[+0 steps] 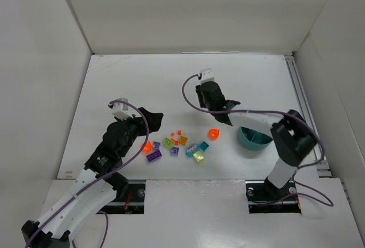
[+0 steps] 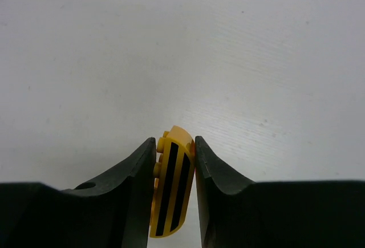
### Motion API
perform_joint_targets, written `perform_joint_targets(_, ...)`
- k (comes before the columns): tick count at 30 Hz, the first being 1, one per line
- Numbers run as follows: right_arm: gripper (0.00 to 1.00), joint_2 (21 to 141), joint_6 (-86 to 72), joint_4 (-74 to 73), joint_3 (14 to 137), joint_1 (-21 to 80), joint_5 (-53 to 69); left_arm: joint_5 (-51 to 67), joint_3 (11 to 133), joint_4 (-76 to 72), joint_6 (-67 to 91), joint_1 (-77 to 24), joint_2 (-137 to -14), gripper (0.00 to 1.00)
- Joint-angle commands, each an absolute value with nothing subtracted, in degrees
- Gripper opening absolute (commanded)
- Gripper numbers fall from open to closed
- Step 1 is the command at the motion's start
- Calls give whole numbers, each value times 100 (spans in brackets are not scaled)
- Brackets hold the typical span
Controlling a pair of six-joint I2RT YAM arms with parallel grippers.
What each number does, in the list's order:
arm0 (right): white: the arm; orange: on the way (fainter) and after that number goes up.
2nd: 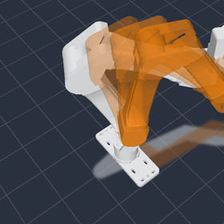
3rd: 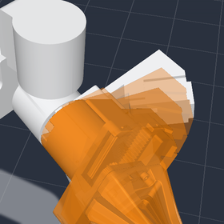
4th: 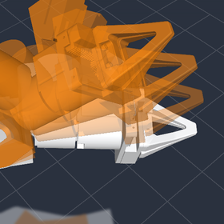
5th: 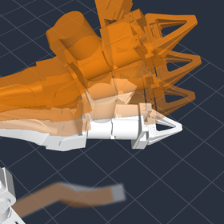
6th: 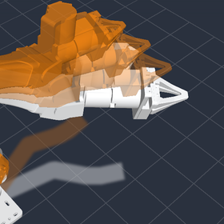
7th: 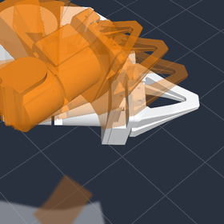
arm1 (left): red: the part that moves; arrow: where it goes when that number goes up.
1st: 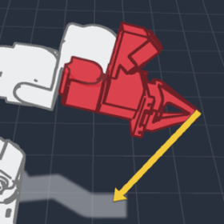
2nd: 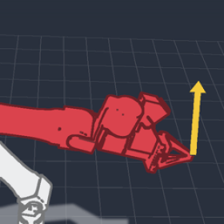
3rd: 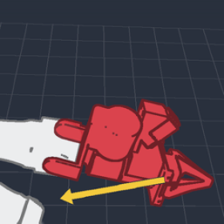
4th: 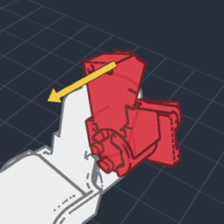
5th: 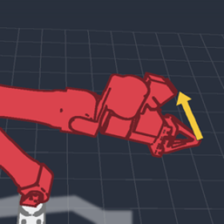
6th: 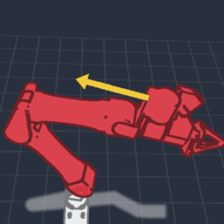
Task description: Sort the legos into containers by color
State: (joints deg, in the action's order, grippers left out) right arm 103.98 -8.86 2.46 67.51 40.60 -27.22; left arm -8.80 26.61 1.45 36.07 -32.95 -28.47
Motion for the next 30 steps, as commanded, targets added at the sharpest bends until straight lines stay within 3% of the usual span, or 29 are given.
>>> perform_joint_targets(1,15,9032,402,1897,5646,4052,-2207,-967,2628,-88,3586,-3313,-2830,100)
perform_joint_targets(6,14,7447,677,2013,4186,3788,-1477,-967,2628,-88,3586,-3313,-2830,100)
perform_joint_targets(11,15,5542,791,1426,3026,3788,-1643,-967,2628,-149,3586,-3313,-2830,100)
perform_joint_targets(17,15,4107,686,660,2410,3674,-2048,-967,2575,-202,3586,-3313,-2953,100)
perform_joint_targets(30,17,3692,633,158,2092,3551,-2293,-967,2628,-308,3480,-3313,-3357,100)
